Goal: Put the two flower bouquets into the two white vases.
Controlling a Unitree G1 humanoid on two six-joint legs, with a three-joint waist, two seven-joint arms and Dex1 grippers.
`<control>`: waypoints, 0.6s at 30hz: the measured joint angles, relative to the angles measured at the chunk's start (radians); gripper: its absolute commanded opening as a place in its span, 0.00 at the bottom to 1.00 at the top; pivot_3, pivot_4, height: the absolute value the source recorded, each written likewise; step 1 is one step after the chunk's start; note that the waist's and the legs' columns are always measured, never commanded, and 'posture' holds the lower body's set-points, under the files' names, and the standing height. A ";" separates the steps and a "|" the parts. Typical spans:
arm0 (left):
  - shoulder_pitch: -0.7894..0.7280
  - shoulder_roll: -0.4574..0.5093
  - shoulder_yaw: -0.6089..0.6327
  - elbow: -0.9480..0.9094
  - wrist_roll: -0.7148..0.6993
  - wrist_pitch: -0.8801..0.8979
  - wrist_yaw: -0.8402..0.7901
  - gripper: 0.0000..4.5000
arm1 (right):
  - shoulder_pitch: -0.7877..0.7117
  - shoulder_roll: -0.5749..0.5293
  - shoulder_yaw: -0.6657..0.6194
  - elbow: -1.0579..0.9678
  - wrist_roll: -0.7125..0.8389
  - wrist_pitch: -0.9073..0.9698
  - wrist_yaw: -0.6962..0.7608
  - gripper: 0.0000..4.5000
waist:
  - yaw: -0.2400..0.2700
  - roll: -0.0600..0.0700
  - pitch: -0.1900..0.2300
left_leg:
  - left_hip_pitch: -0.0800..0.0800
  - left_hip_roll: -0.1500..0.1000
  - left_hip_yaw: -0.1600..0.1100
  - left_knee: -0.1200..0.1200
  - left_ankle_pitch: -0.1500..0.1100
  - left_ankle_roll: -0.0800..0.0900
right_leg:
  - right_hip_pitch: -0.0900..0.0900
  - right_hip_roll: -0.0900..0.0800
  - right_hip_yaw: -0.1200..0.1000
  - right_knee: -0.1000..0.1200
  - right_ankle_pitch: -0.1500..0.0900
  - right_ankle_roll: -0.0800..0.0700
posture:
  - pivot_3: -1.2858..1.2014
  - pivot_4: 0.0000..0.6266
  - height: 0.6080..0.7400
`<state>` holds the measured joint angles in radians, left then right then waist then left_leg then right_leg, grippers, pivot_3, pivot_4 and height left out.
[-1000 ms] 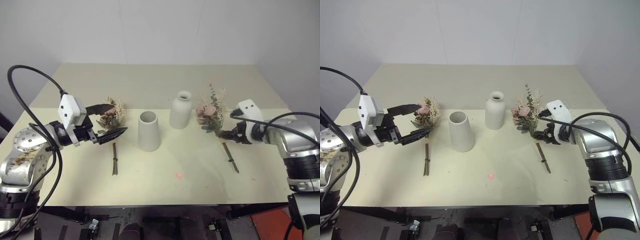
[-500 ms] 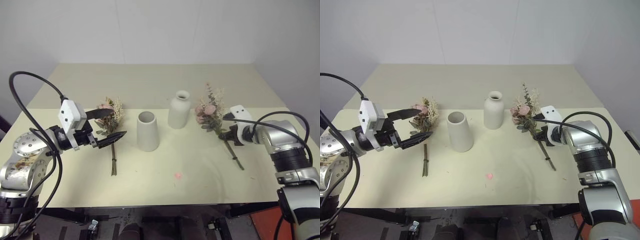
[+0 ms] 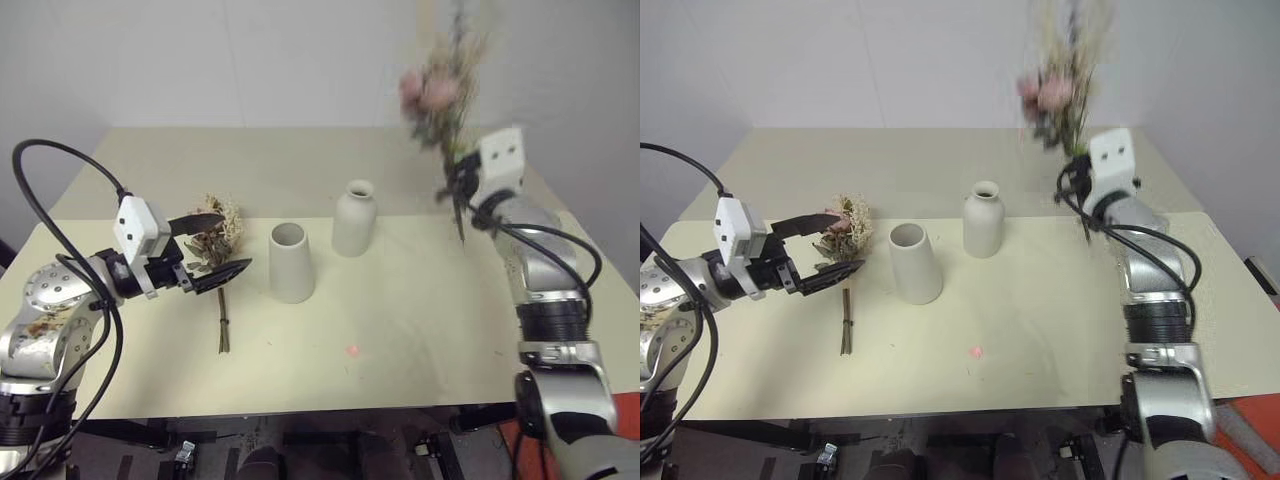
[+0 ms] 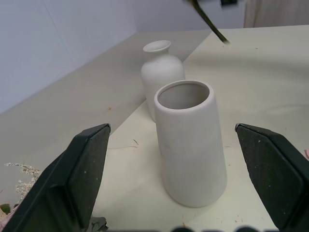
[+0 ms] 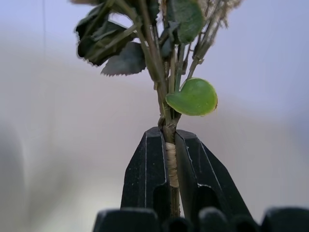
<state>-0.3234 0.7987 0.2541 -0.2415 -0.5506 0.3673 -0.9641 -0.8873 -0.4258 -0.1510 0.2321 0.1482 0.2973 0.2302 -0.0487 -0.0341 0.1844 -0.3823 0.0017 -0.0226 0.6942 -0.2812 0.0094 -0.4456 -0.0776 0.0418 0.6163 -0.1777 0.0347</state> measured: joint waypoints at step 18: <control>0.053 0.014 0.027 -0.038 -0.002 0.006 0.022 1.00 | -0.141 0.320 -0.150 0.188 0.400 -0.298 0.248 0.02 | -0.007 0.002 0.001 | 0.001 0.000 -0.001 -0.001 0.001 -0.001 | -0.002 0.000 0.000 0.008 0.000 -0.001 | 0.52 0.24 1.00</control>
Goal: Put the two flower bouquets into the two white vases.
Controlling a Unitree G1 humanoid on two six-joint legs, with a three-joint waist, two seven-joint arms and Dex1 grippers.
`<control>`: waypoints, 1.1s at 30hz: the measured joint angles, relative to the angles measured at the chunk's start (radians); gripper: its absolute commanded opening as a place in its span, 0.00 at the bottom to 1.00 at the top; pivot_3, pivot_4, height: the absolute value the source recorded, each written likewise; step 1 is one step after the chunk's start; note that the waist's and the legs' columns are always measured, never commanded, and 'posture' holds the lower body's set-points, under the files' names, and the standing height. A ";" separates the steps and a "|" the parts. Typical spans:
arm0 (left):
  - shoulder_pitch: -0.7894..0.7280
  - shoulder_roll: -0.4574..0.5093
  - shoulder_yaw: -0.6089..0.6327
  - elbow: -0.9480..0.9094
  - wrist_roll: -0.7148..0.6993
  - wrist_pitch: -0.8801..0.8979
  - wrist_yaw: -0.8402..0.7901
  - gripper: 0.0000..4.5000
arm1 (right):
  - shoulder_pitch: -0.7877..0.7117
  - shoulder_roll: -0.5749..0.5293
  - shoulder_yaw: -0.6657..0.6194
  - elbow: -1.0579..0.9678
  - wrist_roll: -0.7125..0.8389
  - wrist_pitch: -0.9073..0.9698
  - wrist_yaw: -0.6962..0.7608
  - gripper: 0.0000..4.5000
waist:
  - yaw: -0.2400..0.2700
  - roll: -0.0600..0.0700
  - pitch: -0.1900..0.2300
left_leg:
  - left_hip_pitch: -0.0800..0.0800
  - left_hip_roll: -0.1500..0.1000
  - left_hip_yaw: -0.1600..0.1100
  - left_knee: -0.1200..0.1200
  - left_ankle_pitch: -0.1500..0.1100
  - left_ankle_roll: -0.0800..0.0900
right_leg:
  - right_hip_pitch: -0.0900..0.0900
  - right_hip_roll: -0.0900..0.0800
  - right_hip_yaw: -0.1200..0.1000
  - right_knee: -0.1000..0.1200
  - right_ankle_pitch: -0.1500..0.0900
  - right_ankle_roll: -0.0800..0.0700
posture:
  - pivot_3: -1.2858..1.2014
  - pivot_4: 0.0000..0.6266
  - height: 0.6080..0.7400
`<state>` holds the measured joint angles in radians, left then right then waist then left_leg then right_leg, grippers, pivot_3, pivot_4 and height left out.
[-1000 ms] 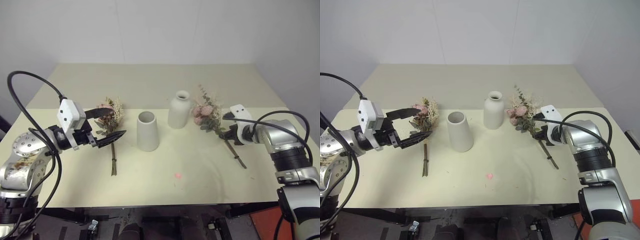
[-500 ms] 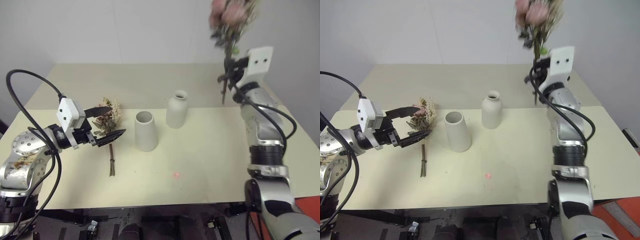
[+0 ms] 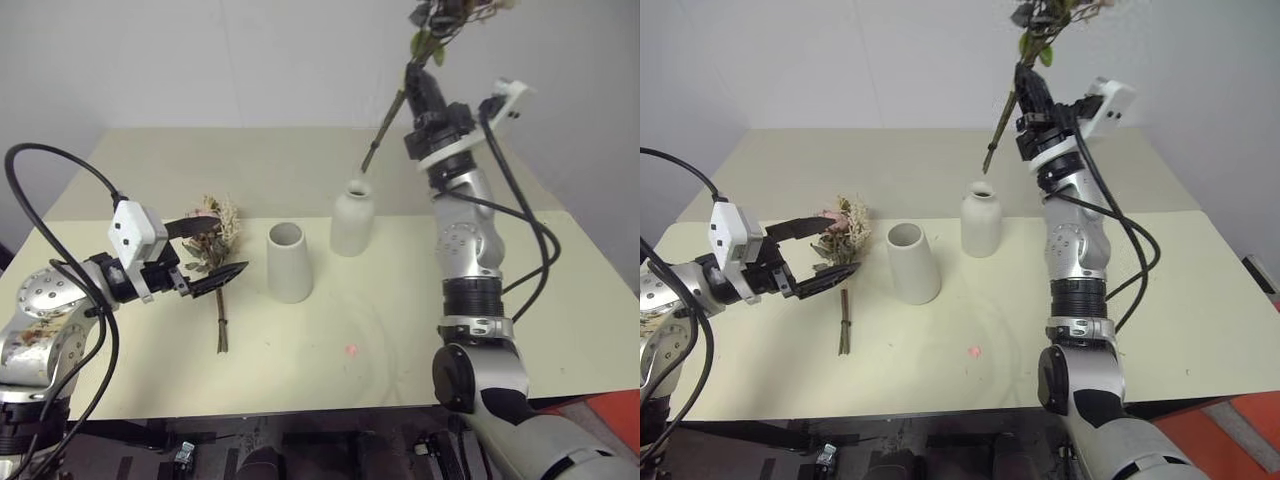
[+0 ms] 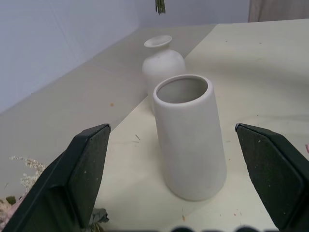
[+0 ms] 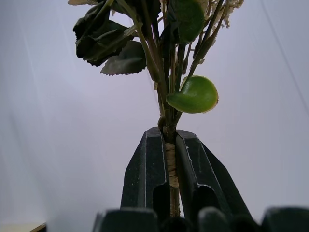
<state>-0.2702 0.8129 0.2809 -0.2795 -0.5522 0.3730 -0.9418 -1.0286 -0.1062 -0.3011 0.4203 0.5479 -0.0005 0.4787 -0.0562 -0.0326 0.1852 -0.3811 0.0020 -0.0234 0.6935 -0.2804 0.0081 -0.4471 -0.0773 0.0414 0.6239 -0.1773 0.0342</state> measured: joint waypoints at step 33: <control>0.047 0.010 0.055 -0.059 -0.010 0.044 0.033 1.00 | -0.072 0.003 0.047 0.511 -0.182 -0.330 0.169 0.64 | -0.016 0.000 0.000 | -0.005 0.000 0.000 -0.001 0.001 -0.002 | -0.008 0.000 0.002 0.002 0.000 0.000 | 0.52 0.24 1.00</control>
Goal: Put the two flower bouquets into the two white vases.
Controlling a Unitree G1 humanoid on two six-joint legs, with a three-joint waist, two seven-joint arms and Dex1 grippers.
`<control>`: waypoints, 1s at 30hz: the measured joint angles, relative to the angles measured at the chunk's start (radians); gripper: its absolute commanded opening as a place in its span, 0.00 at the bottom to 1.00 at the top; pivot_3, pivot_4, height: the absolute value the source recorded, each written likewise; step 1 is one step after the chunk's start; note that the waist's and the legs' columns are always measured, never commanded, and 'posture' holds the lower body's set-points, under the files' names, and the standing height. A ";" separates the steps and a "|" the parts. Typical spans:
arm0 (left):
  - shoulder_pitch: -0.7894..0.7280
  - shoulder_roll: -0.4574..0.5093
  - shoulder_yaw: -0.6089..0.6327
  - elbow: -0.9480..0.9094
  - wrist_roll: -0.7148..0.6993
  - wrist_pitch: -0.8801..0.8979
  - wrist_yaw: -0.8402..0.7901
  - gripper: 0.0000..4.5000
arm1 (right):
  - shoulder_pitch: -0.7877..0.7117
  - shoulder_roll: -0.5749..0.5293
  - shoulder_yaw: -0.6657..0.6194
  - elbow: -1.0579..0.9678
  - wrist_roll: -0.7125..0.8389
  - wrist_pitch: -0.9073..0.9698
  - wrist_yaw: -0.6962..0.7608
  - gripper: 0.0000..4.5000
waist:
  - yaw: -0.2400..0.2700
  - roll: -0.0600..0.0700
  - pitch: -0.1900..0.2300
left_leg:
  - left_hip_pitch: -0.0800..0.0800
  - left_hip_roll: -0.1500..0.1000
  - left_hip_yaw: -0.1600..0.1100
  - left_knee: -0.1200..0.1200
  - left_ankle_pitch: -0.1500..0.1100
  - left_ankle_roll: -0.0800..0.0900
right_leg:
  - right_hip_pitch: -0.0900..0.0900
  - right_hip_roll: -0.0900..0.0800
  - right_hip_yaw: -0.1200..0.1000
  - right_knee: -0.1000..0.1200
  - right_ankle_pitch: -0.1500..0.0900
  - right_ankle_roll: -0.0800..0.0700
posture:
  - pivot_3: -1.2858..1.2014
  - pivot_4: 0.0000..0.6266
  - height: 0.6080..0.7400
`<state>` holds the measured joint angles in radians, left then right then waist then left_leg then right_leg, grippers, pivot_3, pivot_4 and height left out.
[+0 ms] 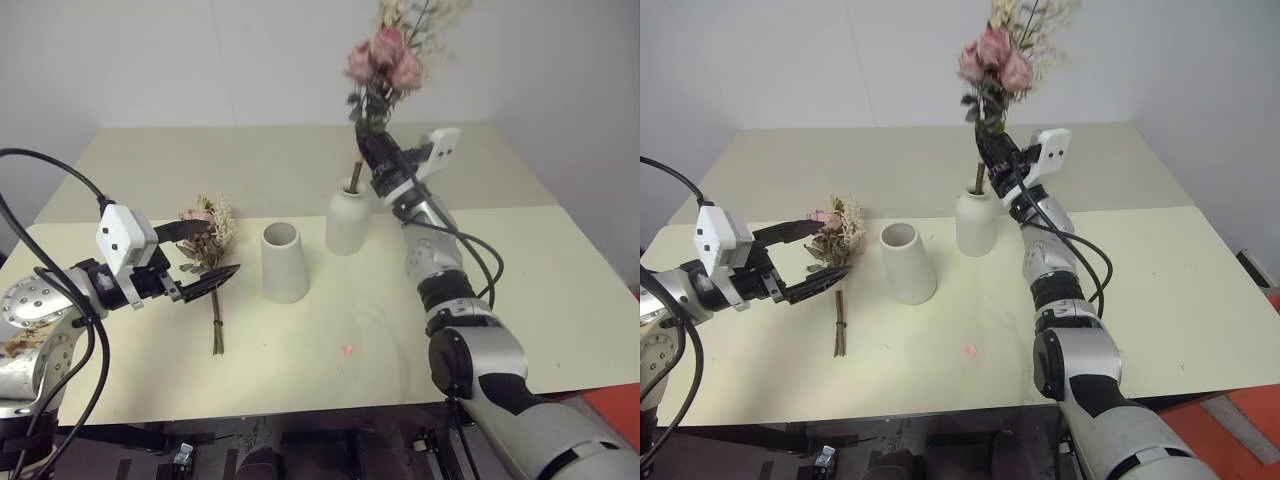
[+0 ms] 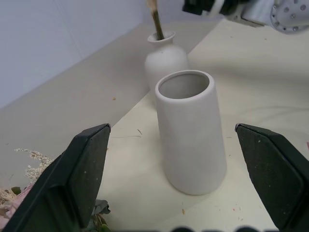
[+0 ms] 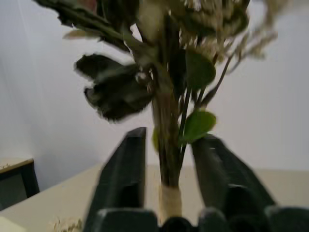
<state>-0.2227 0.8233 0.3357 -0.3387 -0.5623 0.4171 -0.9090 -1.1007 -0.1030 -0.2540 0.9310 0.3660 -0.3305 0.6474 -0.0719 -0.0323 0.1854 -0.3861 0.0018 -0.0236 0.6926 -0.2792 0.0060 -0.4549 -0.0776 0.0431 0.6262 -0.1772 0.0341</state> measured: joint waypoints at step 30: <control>-0.321 -0.256 -0.138 0.006 0.087 1.152 0.656 1.00 | 0.518 -0.670 0.119 -1.297 0.220 1.165 0.150 0.87 | 0.036 -0.002 -0.001 | 0.000 -0.002 -0.001 0.002 0.000 0.000 | 0.001 0.000 0.000 -0.001 0.000 0.000 | 0.52 0.24 1.00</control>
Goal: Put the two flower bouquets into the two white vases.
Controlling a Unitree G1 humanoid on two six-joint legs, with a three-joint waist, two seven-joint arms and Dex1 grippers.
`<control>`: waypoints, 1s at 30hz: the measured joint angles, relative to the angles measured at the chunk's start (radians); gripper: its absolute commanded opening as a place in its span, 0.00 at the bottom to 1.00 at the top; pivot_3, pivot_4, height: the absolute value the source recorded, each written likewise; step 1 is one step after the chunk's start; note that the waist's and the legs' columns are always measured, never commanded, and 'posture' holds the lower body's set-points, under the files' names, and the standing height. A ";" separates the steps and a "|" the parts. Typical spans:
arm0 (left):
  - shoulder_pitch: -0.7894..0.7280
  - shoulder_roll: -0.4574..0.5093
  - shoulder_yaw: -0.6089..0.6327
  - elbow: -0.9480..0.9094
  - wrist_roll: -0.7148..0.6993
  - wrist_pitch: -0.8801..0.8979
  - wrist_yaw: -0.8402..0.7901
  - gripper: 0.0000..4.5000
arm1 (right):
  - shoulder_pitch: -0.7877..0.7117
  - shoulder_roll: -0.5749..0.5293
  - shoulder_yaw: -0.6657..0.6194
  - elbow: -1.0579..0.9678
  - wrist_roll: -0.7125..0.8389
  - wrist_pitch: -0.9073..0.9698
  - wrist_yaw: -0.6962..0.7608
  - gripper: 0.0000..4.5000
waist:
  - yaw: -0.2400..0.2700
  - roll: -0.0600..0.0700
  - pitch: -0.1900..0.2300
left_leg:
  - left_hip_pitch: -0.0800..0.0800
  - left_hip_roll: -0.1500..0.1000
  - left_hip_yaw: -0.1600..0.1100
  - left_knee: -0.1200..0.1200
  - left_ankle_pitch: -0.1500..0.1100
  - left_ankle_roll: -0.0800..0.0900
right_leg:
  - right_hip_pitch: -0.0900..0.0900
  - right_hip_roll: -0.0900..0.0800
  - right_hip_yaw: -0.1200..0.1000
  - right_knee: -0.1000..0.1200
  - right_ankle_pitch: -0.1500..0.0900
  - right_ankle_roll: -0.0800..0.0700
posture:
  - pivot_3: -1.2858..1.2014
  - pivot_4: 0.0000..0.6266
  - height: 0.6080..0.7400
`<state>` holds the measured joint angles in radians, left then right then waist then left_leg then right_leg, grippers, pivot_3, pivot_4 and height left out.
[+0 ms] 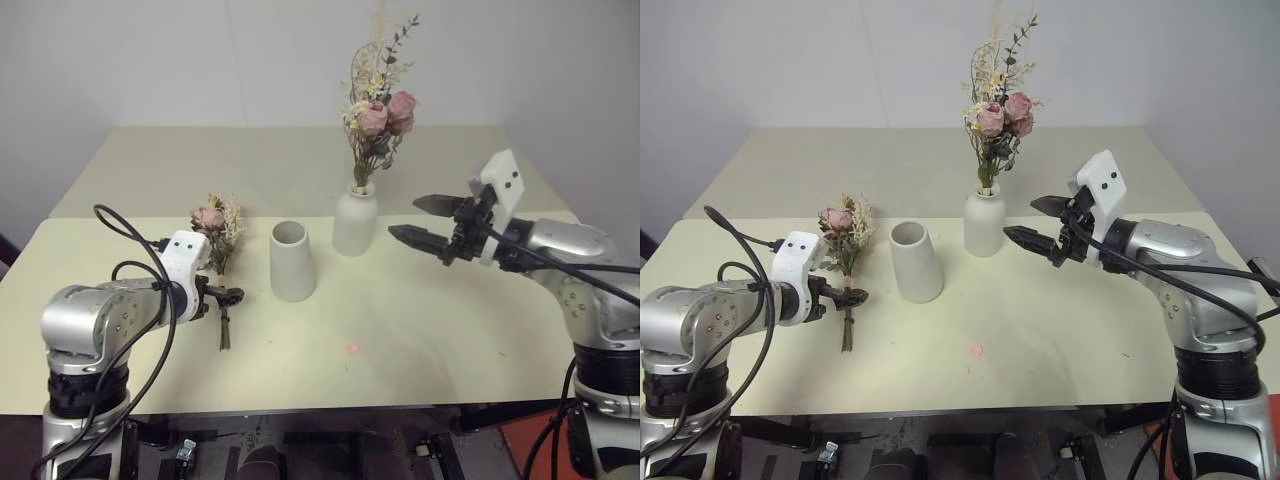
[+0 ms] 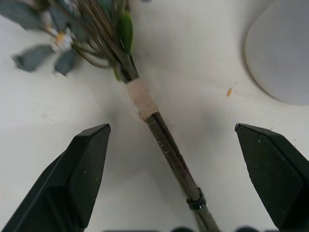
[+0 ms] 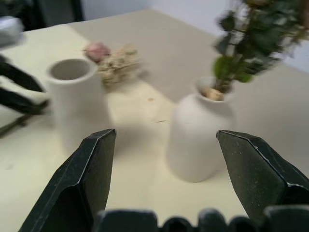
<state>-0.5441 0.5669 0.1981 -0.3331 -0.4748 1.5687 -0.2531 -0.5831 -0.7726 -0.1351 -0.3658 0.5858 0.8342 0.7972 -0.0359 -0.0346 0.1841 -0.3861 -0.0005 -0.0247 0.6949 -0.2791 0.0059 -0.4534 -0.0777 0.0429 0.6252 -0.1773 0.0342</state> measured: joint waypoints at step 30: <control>-0.278 -0.307 0.193 0.451 0.094 -1.021 0.117 0.03 | 0.216 -0.008 -0.114 -0.169 0.085 -0.049 -0.121 0.88 | 0.039 -0.003 -0.002 | -0.004 -0.001 0.001 0.003 0.000 -0.001 | -0.001 -0.002 -0.001 0.000 0.000 0.000 | 0.52 0.24 1.00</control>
<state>-0.8217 0.2597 0.3911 0.1178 -0.3805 0.5472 -0.1360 -0.3672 -0.7801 -0.2495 -0.5347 0.6704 0.7851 0.6764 0.0028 -0.0378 0.1823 -0.3898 -0.0011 -0.0241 0.6979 -0.2788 0.0053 -0.4541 -0.0798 0.0418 0.6251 -0.1768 0.0338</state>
